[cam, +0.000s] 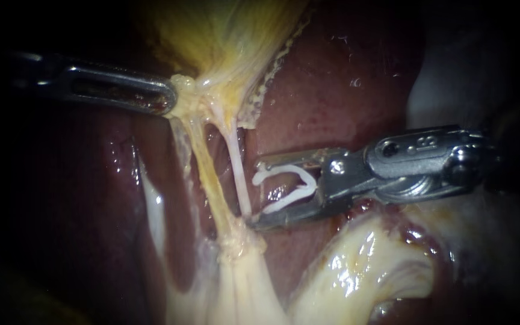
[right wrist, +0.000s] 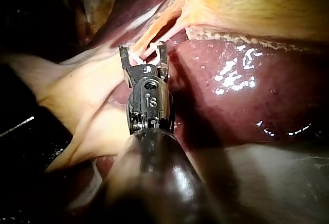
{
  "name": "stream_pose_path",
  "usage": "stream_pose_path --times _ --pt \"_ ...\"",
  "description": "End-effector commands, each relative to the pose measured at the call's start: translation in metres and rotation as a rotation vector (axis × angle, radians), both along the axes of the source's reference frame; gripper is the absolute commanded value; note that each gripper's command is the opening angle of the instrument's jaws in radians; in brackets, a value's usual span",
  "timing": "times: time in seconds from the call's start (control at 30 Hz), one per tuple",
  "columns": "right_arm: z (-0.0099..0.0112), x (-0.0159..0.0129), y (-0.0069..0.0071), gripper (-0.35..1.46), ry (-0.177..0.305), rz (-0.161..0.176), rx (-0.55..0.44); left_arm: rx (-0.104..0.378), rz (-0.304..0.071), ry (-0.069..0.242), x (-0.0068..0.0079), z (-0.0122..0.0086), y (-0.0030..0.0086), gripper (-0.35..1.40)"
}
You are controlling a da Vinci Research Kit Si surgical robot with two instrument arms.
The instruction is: Clipping first clip left tube
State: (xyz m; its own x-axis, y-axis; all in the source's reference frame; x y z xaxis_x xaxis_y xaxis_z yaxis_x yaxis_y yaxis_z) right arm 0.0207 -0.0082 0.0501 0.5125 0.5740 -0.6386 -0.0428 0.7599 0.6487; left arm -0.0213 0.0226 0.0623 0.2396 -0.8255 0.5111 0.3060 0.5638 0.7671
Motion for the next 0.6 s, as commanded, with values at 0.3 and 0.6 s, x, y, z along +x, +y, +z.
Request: stream_pose_path --times 0.3,0.6 --pt "0.0014 0.001 -0.0007 0.48 0.018 0.009 0.066 0.0 0.0 0.0 0.0 0.0 0.0 -0.35" --pt "0.0037 0.0025 -0.0023 0.48 0.032 -0.034 0.111 0.0 0.0 0.0 0.0 0.0 0.0 -0.35"
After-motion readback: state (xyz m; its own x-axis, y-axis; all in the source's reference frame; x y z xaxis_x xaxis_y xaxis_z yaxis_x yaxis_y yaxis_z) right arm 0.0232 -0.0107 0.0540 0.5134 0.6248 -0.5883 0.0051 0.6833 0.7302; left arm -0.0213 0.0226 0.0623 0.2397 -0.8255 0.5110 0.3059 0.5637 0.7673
